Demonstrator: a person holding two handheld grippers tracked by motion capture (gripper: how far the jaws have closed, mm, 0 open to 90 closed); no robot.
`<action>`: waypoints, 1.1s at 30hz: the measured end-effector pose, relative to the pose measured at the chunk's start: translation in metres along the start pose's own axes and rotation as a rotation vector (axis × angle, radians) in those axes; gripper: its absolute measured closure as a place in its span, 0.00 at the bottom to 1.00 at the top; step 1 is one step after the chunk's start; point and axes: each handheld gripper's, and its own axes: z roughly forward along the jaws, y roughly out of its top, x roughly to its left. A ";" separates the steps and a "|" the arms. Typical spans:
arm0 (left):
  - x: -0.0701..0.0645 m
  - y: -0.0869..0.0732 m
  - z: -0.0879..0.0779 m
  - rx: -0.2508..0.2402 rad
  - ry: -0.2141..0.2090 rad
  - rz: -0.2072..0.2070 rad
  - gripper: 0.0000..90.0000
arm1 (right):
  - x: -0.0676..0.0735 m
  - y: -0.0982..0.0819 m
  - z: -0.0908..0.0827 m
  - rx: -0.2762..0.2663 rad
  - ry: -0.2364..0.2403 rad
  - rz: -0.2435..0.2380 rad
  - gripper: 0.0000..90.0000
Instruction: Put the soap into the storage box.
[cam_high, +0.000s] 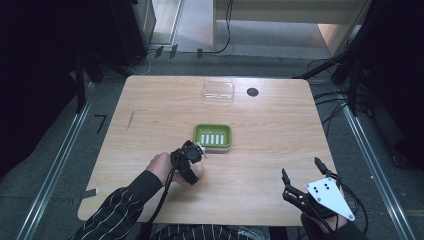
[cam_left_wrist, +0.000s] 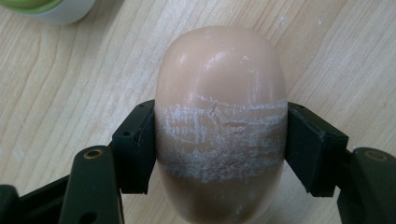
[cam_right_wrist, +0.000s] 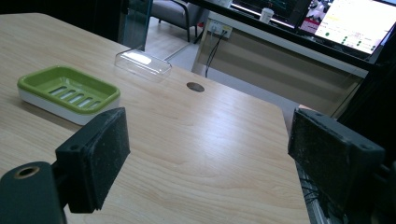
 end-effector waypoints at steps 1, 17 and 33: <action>0.000 0.001 0.000 0.002 0.001 0.006 0.37 | 0.000 0.000 0.000 0.000 0.000 0.000 0.15; 0.005 0.014 -0.009 -0.021 -0.012 0.116 0.37 | -0.001 0.000 0.000 0.003 -0.004 0.003 0.15; 0.017 0.025 -0.021 -0.048 -0.010 0.179 0.37 | -0.001 0.000 0.000 0.002 -0.006 0.003 0.15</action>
